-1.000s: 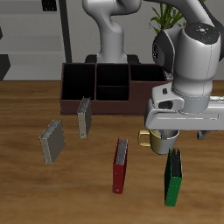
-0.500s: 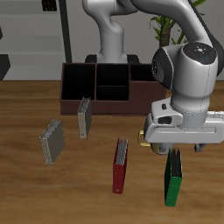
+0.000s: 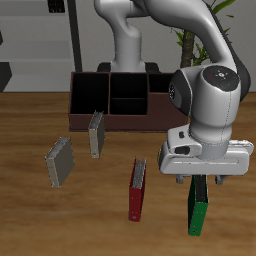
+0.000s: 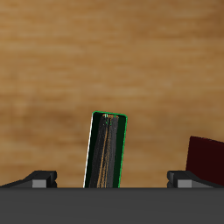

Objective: Place the green book into the back desk caddy's right compartment

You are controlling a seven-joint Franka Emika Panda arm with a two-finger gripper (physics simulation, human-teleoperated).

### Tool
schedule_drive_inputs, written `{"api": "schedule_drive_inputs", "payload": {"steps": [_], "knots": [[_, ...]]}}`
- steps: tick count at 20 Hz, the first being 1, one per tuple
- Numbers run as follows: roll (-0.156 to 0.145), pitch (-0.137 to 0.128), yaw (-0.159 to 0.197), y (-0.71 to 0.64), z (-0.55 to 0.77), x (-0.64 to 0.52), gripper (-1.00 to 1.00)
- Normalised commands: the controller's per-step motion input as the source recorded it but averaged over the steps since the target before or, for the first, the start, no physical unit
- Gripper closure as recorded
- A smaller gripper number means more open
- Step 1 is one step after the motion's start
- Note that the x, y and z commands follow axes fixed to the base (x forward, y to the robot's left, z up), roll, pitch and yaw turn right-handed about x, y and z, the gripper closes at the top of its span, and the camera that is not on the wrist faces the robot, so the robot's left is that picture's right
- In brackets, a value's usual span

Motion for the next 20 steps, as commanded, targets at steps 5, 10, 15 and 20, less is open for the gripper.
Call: {"api": "schedule_drive_inputs", "payload": {"steps": [5,10,15,20], "knots": [[-0.022,0.018,-0.008,-0.05,-0.24,0.08,-1.00],[0.009,0.023,0.007,0.06,-0.28,0.05,-1.00],[0.022,0.031,0.003,0.07,-0.25,0.01,1.00],[0.004,0.016,-0.012,-0.03,-0.07,-0.01,1.00]]}}
